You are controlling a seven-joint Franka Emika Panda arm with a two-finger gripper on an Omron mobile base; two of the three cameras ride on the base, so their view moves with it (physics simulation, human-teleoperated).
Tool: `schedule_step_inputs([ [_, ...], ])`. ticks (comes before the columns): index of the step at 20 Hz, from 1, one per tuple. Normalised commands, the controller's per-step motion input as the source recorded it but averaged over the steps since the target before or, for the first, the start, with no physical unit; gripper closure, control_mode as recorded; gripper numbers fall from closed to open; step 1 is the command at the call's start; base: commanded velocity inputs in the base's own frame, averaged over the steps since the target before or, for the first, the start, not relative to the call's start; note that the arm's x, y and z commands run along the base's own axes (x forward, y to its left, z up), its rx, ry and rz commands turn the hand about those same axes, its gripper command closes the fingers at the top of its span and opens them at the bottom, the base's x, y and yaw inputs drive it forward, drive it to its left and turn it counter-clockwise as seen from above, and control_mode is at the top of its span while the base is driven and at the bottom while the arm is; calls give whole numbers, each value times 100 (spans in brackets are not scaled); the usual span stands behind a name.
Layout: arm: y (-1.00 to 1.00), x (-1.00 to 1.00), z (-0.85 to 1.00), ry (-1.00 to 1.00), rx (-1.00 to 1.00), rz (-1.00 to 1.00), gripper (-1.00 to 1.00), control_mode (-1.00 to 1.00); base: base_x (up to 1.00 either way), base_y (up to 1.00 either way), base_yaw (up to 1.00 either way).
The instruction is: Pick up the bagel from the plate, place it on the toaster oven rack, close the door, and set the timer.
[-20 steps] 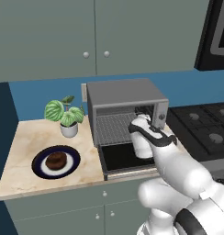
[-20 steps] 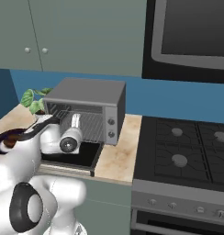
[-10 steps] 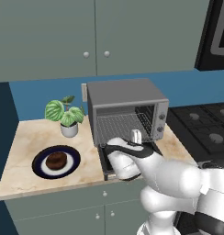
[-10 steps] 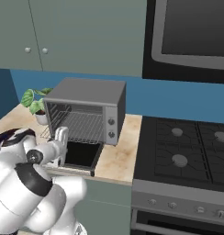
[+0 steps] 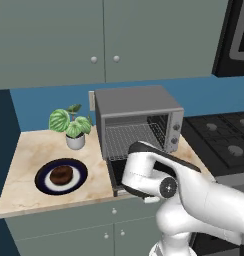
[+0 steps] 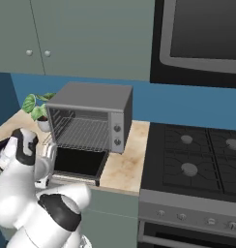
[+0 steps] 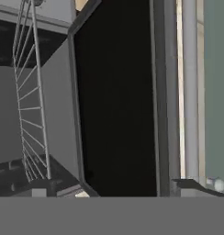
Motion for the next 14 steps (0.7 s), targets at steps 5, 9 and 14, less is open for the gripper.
schedule_step_inputs([
  [5,39,-68,100,11,0,2,-100,-100,0,0,0],
  [9,34,-35,100,12,3,1,-100,-100,0,0,0],
  [14,35,-13,100,12,3,0,-100,-100,0,0,0],
])
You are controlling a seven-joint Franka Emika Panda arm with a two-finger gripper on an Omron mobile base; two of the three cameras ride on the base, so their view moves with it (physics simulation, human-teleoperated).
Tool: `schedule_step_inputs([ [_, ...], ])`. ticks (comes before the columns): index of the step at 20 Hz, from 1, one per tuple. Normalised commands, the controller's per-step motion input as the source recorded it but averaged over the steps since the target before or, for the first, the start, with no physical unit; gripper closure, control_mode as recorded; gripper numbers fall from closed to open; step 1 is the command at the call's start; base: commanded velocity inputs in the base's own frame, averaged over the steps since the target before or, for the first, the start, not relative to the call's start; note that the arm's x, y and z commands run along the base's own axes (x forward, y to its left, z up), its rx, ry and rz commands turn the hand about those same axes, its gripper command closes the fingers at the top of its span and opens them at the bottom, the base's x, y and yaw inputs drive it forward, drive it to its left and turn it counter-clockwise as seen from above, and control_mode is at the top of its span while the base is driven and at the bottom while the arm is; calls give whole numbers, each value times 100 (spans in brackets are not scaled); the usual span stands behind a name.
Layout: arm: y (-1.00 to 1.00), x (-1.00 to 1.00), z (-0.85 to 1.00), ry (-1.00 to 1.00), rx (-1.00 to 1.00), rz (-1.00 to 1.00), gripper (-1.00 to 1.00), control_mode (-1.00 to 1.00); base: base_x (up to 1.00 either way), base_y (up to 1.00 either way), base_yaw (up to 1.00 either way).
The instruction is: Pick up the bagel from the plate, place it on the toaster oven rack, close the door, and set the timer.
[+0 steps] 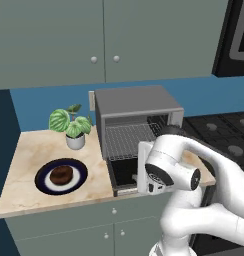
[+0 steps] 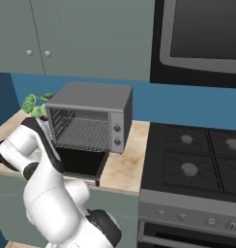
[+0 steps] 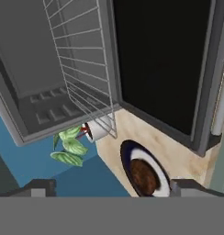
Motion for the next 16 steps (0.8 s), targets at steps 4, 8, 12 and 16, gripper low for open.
schedule_step_inputs([
  [4,32,-11,100,1,-1,0,-100,-100,0,0,0],
  [8,24,-1,100,-24,-24,0,-100,-100,0,0,0],
  [12,10,0,95,-53,-53,0,-100,-100,0,0,0],
  [16,4,0,84,-58,-64,0,-100,-100,0,0,0],
])
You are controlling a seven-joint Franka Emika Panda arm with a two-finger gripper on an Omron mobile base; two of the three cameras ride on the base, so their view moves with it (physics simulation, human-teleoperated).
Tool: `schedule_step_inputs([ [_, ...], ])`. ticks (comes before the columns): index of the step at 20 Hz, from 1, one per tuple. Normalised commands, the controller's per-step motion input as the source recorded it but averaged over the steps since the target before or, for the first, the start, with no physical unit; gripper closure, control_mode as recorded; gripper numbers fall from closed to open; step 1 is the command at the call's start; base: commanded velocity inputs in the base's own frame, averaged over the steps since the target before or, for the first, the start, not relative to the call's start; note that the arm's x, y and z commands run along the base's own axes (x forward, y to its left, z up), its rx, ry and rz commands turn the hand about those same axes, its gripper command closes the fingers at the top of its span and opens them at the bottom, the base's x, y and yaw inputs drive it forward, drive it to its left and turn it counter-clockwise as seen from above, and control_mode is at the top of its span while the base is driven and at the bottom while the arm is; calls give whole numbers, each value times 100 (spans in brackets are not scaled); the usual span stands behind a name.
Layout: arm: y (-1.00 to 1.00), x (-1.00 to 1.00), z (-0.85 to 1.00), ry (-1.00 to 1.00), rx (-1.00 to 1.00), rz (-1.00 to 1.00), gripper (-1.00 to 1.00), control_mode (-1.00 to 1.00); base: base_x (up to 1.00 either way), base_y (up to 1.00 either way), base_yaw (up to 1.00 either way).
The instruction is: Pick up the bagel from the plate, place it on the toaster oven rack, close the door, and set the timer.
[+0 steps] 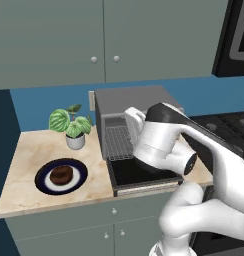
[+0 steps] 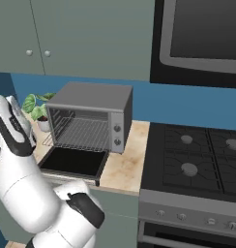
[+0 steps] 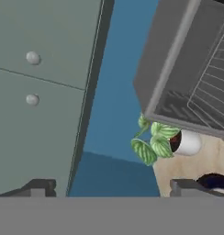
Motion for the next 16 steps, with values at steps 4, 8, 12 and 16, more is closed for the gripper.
schedule_step_inputs([
  [4,0,0,100,-35,-64,0,-100,-100,0,0,0],
  [8,0,-7,100,-9,-62,0,-100,-100,0,0,0],
  [12,0,-25,93,1,-65,2,-100,-100,0,0,0],
  [16,2,-36,66,19,-66,2,-100,-100,0,0,0],
])
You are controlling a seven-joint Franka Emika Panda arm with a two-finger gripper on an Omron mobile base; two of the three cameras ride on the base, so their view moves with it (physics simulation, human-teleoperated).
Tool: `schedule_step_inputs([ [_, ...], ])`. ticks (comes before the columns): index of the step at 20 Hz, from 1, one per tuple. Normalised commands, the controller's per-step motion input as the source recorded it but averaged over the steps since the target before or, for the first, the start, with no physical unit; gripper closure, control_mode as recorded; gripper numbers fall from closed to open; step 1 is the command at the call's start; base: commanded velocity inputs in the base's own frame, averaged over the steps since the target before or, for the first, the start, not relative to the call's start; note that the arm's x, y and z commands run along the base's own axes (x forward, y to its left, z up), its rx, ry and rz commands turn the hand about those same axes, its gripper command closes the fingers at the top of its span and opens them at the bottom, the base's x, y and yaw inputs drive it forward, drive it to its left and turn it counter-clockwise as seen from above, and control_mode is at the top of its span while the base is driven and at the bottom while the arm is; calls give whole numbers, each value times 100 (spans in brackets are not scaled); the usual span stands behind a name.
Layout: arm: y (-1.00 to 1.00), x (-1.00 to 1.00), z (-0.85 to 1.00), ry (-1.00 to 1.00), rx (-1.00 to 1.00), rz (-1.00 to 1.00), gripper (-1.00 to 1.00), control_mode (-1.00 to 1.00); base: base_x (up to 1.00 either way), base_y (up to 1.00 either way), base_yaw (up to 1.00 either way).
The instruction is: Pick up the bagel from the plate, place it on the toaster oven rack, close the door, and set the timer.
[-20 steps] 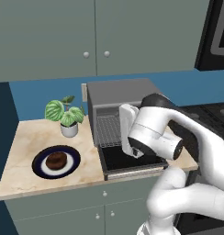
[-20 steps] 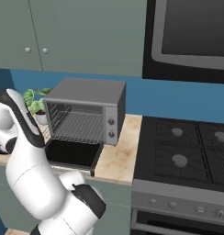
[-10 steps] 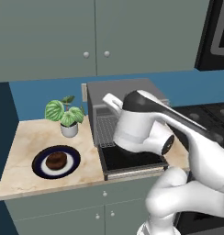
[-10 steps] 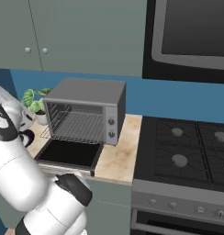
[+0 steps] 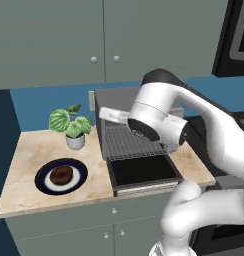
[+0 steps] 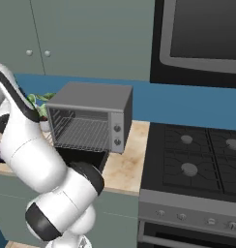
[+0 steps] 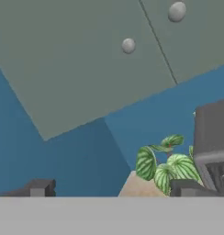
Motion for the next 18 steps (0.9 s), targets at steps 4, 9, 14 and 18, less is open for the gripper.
schedule_step_inputs([
  [4,3,-31,59,34,-63,0,-100,-100,0,0,0],
  [9,9,-30,94,9,-38,0,-100,-100,0,0,0],
  [14,29,-37,100,-23,-5,0,-100,-100,0,0,0],
  [18,31,-54,99,-42,-2,0,-100,-100,0,0,0],
])
